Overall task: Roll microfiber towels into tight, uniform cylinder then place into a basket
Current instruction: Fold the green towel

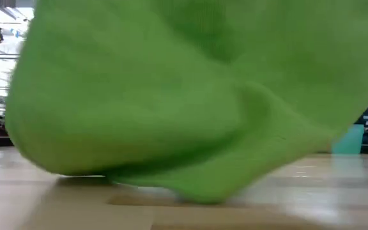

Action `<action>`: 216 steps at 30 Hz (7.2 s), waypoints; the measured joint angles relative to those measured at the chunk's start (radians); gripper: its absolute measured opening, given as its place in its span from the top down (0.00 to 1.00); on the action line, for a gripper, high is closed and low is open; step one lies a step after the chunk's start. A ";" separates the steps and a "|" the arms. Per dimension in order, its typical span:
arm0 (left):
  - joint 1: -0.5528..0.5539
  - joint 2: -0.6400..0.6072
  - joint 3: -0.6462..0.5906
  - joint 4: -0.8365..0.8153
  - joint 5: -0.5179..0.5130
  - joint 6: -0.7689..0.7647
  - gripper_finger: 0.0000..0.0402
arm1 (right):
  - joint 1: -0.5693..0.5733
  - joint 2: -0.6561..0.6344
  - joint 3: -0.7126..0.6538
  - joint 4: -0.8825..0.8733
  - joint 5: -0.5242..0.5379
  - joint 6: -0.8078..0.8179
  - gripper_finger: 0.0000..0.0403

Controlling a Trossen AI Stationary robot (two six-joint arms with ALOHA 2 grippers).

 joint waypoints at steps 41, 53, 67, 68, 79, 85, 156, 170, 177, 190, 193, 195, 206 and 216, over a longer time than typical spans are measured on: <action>0.051 -0.202 -0.135 0.000 -0.034 -0.074 0.99 | 0.015 -0.116 0.000 0.038 0.274 -0.149 0.97; 0.021 -0.182 -0.165 0.124 -0.036 -0.139 0.99 | 0.073 -0.083 0.001 0.078 0.272 -0.123 0.97; -0.076 -0.176 -0.123 0.286 0.048 -0.241 0.99 | 0.178 -0.060 0.001 0.315 0.237 -0.226 0.98; -0.076 -0.176 -0.108 0.285 0.048 -0.247 0.99 | 0.179 -0.060 0.001 0.332 0.240 -0.227 0.98; -0.021 -0.168 -0.118 0.013 -0.148 -0.381 0.99 | 0.092 -0.061 -0.001 0.003 0.331 -0.006 0.98; 0.063 -0.163 -0.328 0.000 -0.128 -0.263 0.99 | -0.064 -0.060 -0.099 -0.156 0.319 0.226 0.98; 0.474 -0.167 -0.938 0.519 -0.196 0.230 0.99 | -0.467 -0.063 -0.497 -0.045 0.123 -0.062 0.98; 0.417 -0.167 -0.963 0.665 -0.096 0.157 0.99 | -0.425 -0.063 -0.497 -0.044 0.072 -0.098 0.98; 0.442 -0.166 -0.990 0.667 -0.090 0.178 0.99 | -0.410 -0.063 -0.497 -0.052 0.098 -0.121 0.98; 0.509 -0.166 -0.990 0.662 -0.211 0.351 0.99 | -0.496 -0.063 -0.497 -0.044 0.165 -0.213 0.98; 0.526 -0.166 -0.990 0.622 -0.255 0.367 0.99 | -0.494 -0.063 -0.497 -0.038 0.167 -0.238 0.98; 0.533 -0.166 -0.988 0.570 -0.319 0.365 0.99 | -0.495 -0.063 -0.497 -0.033 0.169 -0.253 0.98; 0.514 -0.166 -0.972 0.491 -0.221 0.249 0.99 | -0.472 -0.063 -0.497 0.083 0.026 -0.182 0.98; 0.440 -0.166 -0.972 0.635 0.013 0.218 0.99 | -0.340 -0.051 -0.497 0.020 0.006 0.072 0.98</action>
